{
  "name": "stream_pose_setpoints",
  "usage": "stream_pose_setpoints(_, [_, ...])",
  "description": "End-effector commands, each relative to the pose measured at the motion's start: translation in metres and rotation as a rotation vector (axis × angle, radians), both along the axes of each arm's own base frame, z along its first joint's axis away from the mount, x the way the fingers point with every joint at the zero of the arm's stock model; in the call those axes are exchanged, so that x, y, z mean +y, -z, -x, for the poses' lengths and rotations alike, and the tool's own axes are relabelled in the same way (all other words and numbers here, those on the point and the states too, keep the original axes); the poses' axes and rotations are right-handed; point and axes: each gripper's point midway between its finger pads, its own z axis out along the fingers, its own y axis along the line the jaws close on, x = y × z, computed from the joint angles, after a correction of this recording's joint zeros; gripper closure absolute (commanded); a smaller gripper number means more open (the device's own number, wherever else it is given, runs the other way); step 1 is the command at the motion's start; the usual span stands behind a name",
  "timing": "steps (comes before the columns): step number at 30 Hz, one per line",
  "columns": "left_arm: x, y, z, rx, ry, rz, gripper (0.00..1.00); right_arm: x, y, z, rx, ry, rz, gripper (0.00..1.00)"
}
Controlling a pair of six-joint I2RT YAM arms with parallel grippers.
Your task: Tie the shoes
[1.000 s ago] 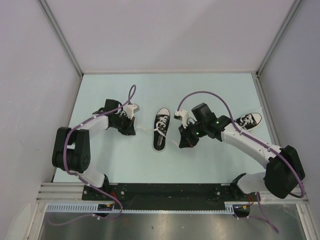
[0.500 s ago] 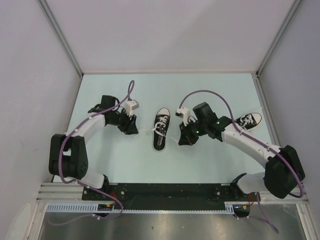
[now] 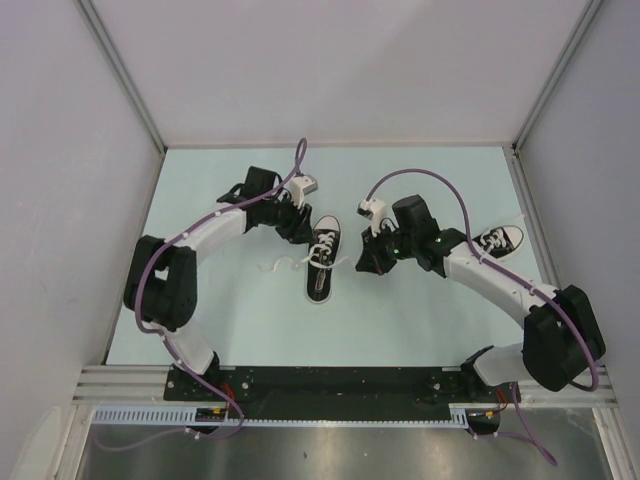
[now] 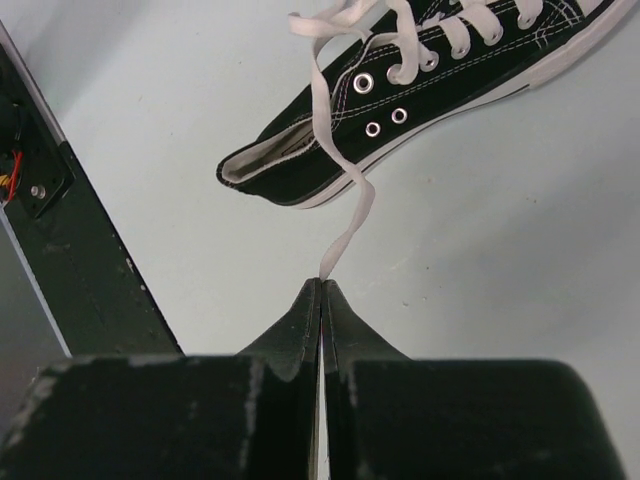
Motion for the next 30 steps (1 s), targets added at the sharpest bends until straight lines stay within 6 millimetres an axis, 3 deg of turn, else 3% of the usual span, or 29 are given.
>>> stream_pose_setpoints(1, [-0.009,-0.004,-0.008,0.014,-0.017,0.013,0.52,0.015,-0.015,-0.016,-0.045,0.004,-0.071,1.00])
stream_pose_setpoints(11, [-0.013,0.018,0.006,0.121,0.009,0.011,0.55,0.044,-0.012,-0.022,-0.027,-0.024,-0.115,1.00])
stream_pose_setpoints(17, [-0.016,0.022,0.005,0.134,0.014,0.013,0.57,0.064,-0.027,-0.023,-0.030,-0.048,-0.159,1.00])
stream_pose_setpoints(18, [-0.016,0.023,0.005,0.137,0.012,0.011,0.59,0.066,-0.028,-0.024,-0.033,-0.052,-0.163,1.00])
stream_pose_setpoints(22, [-0.018,0.019,0.006,0.121,0.024,0.029,0.83,0.074,-0.026,-0.027,-0.035,-0.055,-0.167,1.00])
stream_pose_setpoints(30, [-0.021,-0.007,0.011,0.050,0.033,0.094,0.94,0.087,0.000,-0.042,-0.042,-0.060,-0.162,1.00])
